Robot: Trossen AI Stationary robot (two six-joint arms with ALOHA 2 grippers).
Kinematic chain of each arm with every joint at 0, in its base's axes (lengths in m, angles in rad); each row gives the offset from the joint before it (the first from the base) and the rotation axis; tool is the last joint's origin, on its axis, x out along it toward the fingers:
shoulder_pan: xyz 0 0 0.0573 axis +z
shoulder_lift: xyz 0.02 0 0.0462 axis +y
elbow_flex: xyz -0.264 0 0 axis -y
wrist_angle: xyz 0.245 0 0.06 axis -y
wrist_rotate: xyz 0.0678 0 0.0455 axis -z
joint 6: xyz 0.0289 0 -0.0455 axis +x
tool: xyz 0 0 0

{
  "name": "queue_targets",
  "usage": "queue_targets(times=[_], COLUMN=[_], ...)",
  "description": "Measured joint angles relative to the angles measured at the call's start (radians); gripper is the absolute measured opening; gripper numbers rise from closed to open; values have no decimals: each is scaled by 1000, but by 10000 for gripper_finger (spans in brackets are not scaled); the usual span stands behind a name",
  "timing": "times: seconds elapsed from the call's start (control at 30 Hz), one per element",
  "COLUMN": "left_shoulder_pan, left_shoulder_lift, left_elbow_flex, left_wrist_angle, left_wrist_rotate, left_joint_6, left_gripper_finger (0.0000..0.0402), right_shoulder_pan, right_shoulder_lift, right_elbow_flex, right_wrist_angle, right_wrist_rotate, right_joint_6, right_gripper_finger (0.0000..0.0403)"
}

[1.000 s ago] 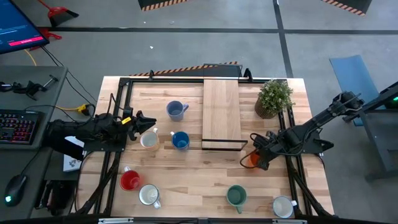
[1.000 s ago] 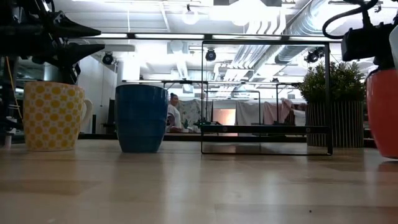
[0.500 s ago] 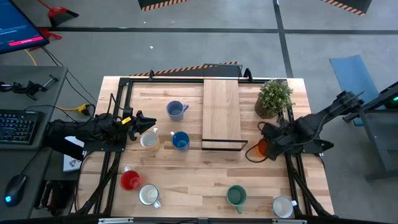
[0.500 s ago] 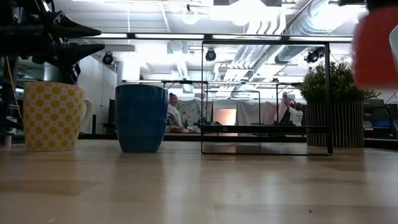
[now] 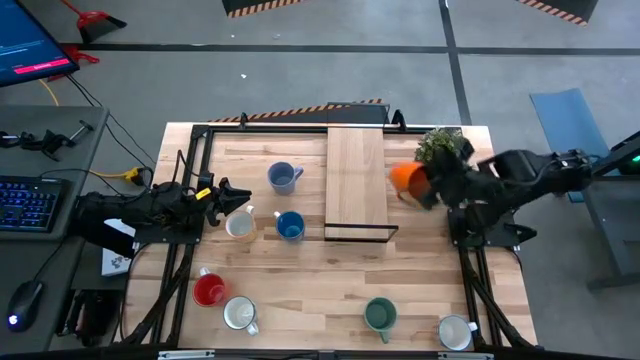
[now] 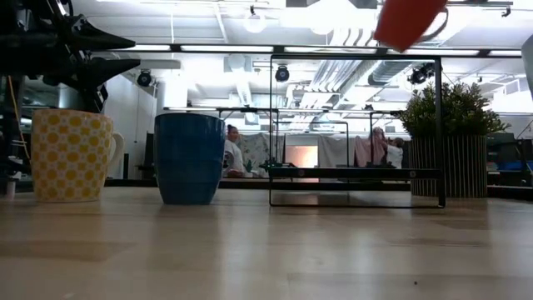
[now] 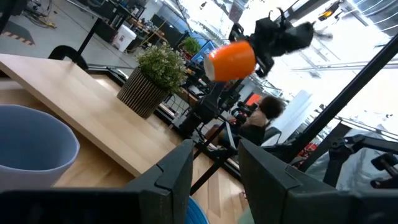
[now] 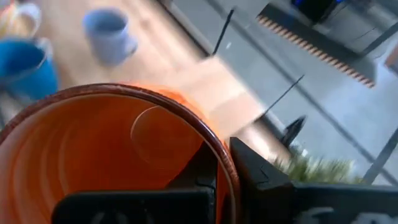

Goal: Place coffee mugs
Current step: Put the orange mug on the shelf

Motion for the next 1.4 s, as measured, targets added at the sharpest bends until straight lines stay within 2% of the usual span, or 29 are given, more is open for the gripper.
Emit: queue_targets(times=[0.13,0.23,0.3,0.43,0.7,0.93,1.13,1.4], left_shoulder_pan=[0,0,0,0,0,0,0,0], left_shoulder_lift=[0,0,0,0,0,0,0,0], left_elbow_flex=[0,0,0,0,0,0,0,0], left_wrist_angle=[0,0,0,0,0,0,0,-1], left_wrist_rotate=[-3,-13,-20,-28,-29,-30,-29,-30], left_joint_6=[0,-1,-1,-1,-1,0,0,1], left_gripper_finger=[117,117,117,117,117,117,117,117], right_shoulder_pan=[-183,-323,-417,-566,-744,-840,-890,-926], right_shoulder_lift=[24,67,108,217,429,603,729,778], right_elbow_flex=[-9,-9,-9,-10,-6,118,254,267], right_wrist_angle=[242,377,435,496,577,513,336,286], right_wrist_rotate=[-14,-102,-198,-363,-560,-600,-601,-552], right_joint_6=[-222,-370,-428,-479,-521,-540,-540,-540], right_gripper_finger=[0,0,0,0,0,0,0,0])
